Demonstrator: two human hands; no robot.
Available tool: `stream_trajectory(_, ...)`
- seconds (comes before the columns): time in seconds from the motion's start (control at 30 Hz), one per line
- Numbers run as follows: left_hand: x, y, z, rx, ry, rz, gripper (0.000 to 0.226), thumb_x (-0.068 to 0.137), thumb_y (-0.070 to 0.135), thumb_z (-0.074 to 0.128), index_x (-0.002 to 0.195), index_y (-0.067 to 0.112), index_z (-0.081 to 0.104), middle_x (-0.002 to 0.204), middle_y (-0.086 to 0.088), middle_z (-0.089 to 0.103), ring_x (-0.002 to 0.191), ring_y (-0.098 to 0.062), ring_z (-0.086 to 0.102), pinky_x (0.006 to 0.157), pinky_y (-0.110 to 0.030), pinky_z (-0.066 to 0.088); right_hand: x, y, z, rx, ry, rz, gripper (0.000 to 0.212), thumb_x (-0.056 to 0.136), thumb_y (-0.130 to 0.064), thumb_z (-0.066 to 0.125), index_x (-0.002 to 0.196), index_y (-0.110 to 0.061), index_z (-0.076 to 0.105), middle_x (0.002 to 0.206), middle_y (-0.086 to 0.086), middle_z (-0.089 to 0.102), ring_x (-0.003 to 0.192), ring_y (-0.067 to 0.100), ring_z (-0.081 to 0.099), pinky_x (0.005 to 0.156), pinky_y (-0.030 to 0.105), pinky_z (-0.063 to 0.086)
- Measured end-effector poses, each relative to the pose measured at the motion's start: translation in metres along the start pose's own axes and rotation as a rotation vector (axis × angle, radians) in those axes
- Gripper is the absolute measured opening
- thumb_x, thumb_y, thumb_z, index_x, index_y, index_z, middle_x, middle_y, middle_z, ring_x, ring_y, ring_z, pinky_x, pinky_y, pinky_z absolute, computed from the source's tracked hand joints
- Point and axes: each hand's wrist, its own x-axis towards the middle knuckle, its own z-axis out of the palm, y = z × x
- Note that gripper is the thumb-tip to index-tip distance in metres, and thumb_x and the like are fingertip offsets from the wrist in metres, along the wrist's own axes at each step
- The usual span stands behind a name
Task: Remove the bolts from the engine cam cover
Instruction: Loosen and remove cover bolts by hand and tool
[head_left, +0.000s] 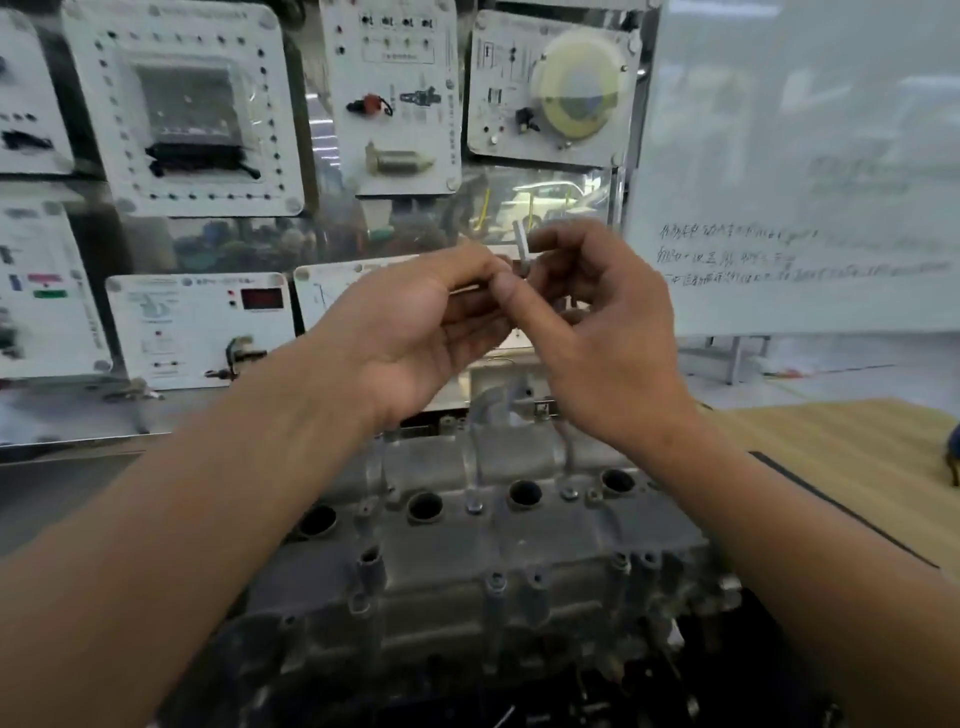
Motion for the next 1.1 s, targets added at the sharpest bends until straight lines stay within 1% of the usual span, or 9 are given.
stream_trajectory(0.13, 0.023, 0.011, -0.003, -0.010, -0.084, -0.078, 0.011, 0.092, 0.011, 0.058, 0.090, 0.008, 0.068, 0.074, -0.006, 0.072, 0.061, -0.014, 0.070, 0.054, -0.020, 0.054, 0.030, 0.018, -0.005, -0.060, -0.070, -0.147, 0.009, 0.091, -0.010, 0.068, 0.097, -0.014, 0.074, 0.078, -0.002, 0.067, 0.072, 0.008, 0.060, 0.069, 0.021, 0.048)
stream_trajectory(0.23, 0.024, 0.026, -0.023, 0.337, -0.066, -0.015, 0.010, 0.093, 0.013, 0.062, 0.098, 0.010, 0.070, 0.072, -0.009, 0.073, 0.060, -0.018, 0.070, 0.053, -0.023, 0.056, 0.051, 0.011, -0.009, -0.100, -0.138, -0.051, 0.014, 0.096, -0.016, 0.063, 0.085, -0.017, 0.071, 0.072, -0.006, 0.066, 0.064, 0.002, 0.057, 0.061, 0.017, 0.046)
stream_trajectory(0.37, 0.030, 0.020, -0.059, 0.816, 0.122, 0.184, 0.022, 0.091, 0.008, 0.064, 0.110, 0.018, 0.066, 0.080, -0.002, 0.077, 0.068, -0.015, 0.072, 0.061, -0.025, 0.059, 0.066, 0.009, -0.016, -0.482, -0.654, 0.276, 0.030, 0.098, -0.028, 0.058, 0.078, -0.012, 0.073, 0.069, 0.004, 0.072, 0.056, 0.015, 0.066, 0.060, 0.027, 0.057)
stream_trajectory(0.47, 0.038, -0.008, -0.073, 1.121, -0.005, 0.217, 0.025, 0.092, 0.013, 0.066, 0.115, 0.021, 0.067, 0.096, 0.006, 0.074, 0.078, -0.003, 0.068, 0.066, -0.019, 0.053, 0.053, 0.017, 0.006, -0.759, -1.071, 0.292, 0.039, 0.100, -0.032, 0.054, 0.081, -0.005, 0.076, 0.073, 0.009, 0.075, 0.048, 0.002, 0.058, 0.059, 0.019, 0.051)
stream_trajectory(0.57, 0.047, -0.035, -0.078, 1.203, -0.149, 0.179, 0.028, 0.091, 0.009, 0.066, 0.118, 0.017, 0.069, 0.101, 0.011, 0.071, 0.092, 0.004, 0.065, 0.077, -0.009, 0.046, 0.041, 0.029, 0.032, -0.950, -1.257, 0.291, 0.038, 0.096, -0.029, 0.053, 0.081, -0.001, 0.075, 0.083, 0.014, 0.076, 0.071, 0.022, 0.068, 0.081, 0.030, 0.053)
stream_trajectory(0.73, 0.052, -0.047, -0.082, 1.288, -0.253, 0.149, 0.023, 0.090, 0.013, 0.068, 0.112, 0.017, 0.074, 0.107, 0.005, 0.074, 0.096, -0.006, 0.068, 0.088, -0.022, 0.052, 0.042, 0.039, 0.049, -1.085, -1.279, 0.226, 0.033, 0.096, -0.029, 0.056, 0.076, -0.008, 0.072, 0.066, 0.006, 0.063, 0.073, 0.026, 0.060, 0.072, 0.027, 0.048)
stream_trajectory(0.83, 0.053, -0.052, -0.081, 1.299, -0.249, 0.159, 0.020, 0.091, 0.012, 0.067, 0.108, 0.017, 0.076, 0.105, 0.001, 0.075, 0.094, -0.012, 0.069, 0.090, -0.031, 0.054, 0.042, 0.040, 0.052, -1.102, -1.229, 0.179, 0.034, 0.096, -0.028, 0.055, 0.085, -0.002, 0.073, 0.073, 0.010, 0.061, 0.072, 0.025, 0.055, 0.066, 0.025, 0.039)
stream_trajectory(1.0, 0.058, -0.063, -0.084, 1.267, -0.210, 0.135, 0.019, 0.091, 0.011, 0.067, 0.106, 0.017, 0.077, 0.097, 0.003, 0.075, 0.086, -0.011, 0.067, 0.069, -0.011, 0.049, 0.043, 0.043, 0.058, -1.072, -1.221, 0.136, 0.030, 0.092, -0.024, 0.058, 0.082, -0.001, 0.074, 0.067, 0.009, 0.059, 0.072, 0.029, 0.060, 0.067, 0.029, 0.049)
stream_trajectory(1.1, 0.059, -0.067, -0.088, 1.238, -0.203, 0.105, 0.019, 0.091, 0.010, 0.068, 0.106, 0.016, 0.077, 0.097, 0.001, 0.076, 0.091, -0.017, 0.069, 0.076, -0.020, 0.054, 0.046, 0.043, 0.061, -1.057, -1.262, 0.083, 0.029, 0.092, -0.023, 0.058, 0.080, -0.001, 0.074, 0.066, 0.010, 0.061, 0.071, 0.030, 0.061, 0.069, 0.033, 0.054)
